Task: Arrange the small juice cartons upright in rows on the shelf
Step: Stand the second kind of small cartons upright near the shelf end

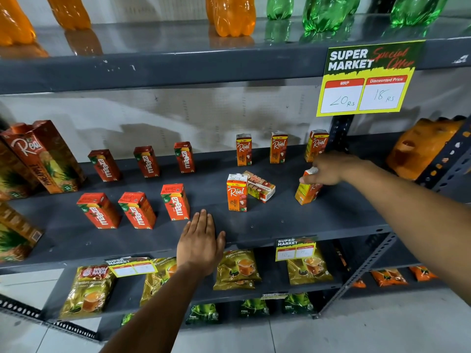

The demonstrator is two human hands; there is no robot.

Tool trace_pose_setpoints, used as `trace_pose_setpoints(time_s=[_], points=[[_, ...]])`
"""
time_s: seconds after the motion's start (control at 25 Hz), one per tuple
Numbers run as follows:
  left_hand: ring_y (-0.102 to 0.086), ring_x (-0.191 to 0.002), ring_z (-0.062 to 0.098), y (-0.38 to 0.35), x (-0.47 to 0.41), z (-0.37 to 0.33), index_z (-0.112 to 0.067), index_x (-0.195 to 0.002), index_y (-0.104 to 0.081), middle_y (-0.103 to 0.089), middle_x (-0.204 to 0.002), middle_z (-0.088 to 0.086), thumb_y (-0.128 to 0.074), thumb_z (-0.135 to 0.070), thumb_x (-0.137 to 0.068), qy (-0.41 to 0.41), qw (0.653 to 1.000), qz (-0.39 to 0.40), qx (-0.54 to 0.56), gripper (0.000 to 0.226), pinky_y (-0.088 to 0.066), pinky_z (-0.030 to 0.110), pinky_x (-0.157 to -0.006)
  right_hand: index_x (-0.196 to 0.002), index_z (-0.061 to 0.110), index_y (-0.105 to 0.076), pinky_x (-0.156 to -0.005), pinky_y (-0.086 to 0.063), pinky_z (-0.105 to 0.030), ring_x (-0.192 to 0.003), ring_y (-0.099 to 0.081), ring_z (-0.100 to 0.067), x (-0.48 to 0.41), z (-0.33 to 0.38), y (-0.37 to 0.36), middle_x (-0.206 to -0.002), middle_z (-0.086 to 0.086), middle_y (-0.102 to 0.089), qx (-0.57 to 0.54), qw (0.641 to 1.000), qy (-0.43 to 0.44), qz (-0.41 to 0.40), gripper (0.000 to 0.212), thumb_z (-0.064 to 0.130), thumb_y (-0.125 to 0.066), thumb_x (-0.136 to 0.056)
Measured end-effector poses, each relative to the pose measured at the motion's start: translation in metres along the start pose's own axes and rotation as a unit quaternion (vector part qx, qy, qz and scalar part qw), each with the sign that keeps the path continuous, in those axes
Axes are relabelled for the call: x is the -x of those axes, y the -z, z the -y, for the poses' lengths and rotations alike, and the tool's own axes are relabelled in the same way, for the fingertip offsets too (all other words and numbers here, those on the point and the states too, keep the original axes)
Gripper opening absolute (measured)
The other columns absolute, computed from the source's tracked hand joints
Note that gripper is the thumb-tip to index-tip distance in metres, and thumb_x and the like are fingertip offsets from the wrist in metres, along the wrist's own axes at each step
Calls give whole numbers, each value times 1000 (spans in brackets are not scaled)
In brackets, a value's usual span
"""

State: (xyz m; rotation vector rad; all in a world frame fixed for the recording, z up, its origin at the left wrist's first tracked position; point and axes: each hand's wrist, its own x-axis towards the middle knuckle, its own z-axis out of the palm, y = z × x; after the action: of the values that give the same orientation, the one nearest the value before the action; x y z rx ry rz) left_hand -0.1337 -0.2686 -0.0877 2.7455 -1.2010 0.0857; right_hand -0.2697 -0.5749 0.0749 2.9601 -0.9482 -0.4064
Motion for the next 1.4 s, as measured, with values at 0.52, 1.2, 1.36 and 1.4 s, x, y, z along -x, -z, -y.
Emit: trace_pose_setpoints(time_s=[0.52,1.2,1.36,1.4], points=[[-9,-147,23,2,0,-2,-6,-150,-18,-15,-160,11,6,-56,-84,-3,1000,3,1,85,-6,34,-118,-115,19,-58,-79,-52,-37,-91,-60,-25,-12,57,-1,-100,-5,-65,7,987,65,-145,62,66,-61,-74],[-2,-147,23,8,-1,0,-7,-150,-8,-5,-161,12,4,-54,-88,-19,1000,14,-15,79,-2,35,-118,-127,7,-49,-86,-50,-40,-113,-57,-34,-58,140,-38,-123,-17,-58,-240,960,-109,-99,56,5,-74,-77],[-1,-147,22,7,-2,0,-7,-150,-8,-4,-161,11,-7,-51,-95,-15,1000,20,-19,71,-2,36,-119,-137,8,-36,-92,-46,-41,-117,-51,-36,-29,147,-71,-134,-21,-43,-428,861,-103,-254,73,5,-76,-76],[-1,-147,22,7,-1,0,-7,-150,-9,-5,-161,11,-9,-50,-95,-13,1000,20,-19,70,-2,36,-119,-139,8,-33,-90,-47,-40,-116,-51,-36,-22,149,-79,-135,-21,-40,-451,843,-110,-271,75,6,-75,-77]])
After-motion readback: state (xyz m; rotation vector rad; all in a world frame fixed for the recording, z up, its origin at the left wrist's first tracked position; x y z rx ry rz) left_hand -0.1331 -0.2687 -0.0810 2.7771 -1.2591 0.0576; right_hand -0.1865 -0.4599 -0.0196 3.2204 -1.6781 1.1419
